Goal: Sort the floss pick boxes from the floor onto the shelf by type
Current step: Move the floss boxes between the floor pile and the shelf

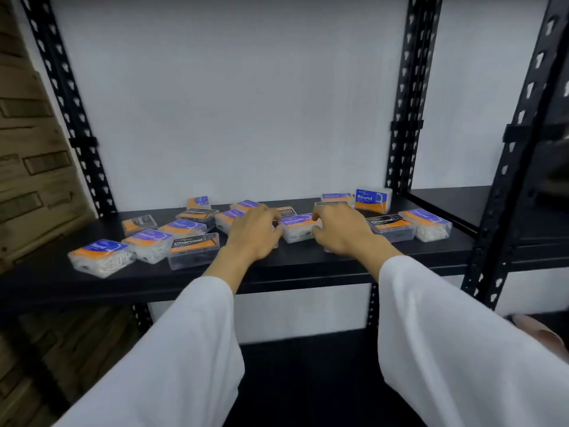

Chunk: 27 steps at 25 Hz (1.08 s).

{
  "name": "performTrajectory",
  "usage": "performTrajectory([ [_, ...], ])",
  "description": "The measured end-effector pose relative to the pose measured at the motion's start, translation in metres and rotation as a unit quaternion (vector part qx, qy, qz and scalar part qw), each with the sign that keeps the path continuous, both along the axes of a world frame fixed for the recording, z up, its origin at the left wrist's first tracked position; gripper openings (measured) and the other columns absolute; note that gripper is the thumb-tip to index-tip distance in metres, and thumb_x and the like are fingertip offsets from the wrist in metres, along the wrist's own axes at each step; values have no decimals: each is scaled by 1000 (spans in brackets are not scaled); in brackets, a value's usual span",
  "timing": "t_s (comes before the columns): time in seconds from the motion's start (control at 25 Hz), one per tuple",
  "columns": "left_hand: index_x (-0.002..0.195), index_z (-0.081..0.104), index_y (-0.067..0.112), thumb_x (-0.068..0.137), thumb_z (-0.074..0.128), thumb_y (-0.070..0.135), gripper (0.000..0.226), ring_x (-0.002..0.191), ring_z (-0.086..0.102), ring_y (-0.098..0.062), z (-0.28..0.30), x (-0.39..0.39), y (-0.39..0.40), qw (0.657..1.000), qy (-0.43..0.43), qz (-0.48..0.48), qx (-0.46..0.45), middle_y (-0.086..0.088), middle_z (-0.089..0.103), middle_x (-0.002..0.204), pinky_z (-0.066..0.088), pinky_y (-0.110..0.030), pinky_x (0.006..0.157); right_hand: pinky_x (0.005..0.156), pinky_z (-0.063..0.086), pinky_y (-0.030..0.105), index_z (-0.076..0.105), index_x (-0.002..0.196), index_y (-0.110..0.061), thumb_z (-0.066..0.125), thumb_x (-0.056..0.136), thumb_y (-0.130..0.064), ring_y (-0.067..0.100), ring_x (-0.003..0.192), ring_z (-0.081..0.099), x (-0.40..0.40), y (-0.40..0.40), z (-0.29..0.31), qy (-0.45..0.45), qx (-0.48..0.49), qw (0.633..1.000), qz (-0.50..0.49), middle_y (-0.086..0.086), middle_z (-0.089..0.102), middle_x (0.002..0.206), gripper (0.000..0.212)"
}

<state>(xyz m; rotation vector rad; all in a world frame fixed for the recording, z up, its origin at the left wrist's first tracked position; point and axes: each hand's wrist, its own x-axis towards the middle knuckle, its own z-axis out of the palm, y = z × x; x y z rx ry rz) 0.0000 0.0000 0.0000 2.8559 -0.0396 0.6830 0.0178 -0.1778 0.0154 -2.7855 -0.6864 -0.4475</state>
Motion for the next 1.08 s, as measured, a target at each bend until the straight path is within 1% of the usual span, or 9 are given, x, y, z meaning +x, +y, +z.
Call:
performTrajectory([
  [0.12,130,53,21,93,48,38,41,124,48,-27,2,-7,15,998,30,26,42,-4,50,138,38,-45,99,92,44,42,51,124,-13,52,90,-31,34,119,48,-3,5,0,-26,-29,998,-38,14,53,130,38],
  [0.2,135,48,23,92,47,46,48,127,45,-28,7,-9,26,996,53,44,61,-6,48,141,35,-49,104,98,40,45,48,128,-13,51,90,-35,36,125,42,-6,6,-2,-23,-41,996,-74,17,47,135,45],
  [0.32,139,42,26,91,41,58,58,131,41,-30,4,-13,38,992,97,48,63,-6,44,145,26,-50,107,102,37,49,41,135,-13,49,91,-43,38,130,36,-8,4,-17,-17,-20,992,-120,18,37,142,53],
  [0.48,145,28,34,87,41,66,68,139,24,-42,-9,-10,45,986,153,49,32,-7,39,150,3,-60,111,100,39,51,43,134,-15,50,92,-45,39,130,36,-4,3,-29,-18,24,989,-144,17,35,143,52],
  [0.56,147,24,33,87,42,65,70,142,21,-40,-13,-7,42,987,151,47,38,-6,35,152,-6,-63,110,98,42,49,43,133,-15,50,92,-44,39,129,36,-2,2,-34,-14,53,988,-147,18,34,143,51],
  [0.64,147,26,29,91,43,60,67,141,27,-33,-13,-9,37,988,130,54,68,-4,35,152,-5,-64,112,95,44,46,42,135,-15,50,92,-44,39,129,34,-1,3,-39,-12,82,985,-151,19,32,144,52],
  [0.72,145,29,28,92,44,58,63,139,31,-31,-11,-9,34,988,121,56,75,-4,36,151,-2,-63,112,95,44,46,41,135,-16,51,91,-45,40,129,33,0,3,-44,-11,108,981,-161,20,30,144,54],
  [0.92,139,39,28,86,53,59,63,133,39,-29,-12,-14,31,994,88,50,34,-2,40,147,6,-61,113,95,45,45,35,136,-16,58,87,-42,41,127,38,0,3,-49,27,153,973,-173,25,40,135,60],
  [1.08,134,43,27,81,62,57,64,125,46,-23,-15,-32,28,1000,17,24,12,1,44,141,16,-55,113,95,42,44,40,129,-12,62,83,-34,37,121,40,-13,-5,-49,-6,207,968,-138,22,46,128,55],
])
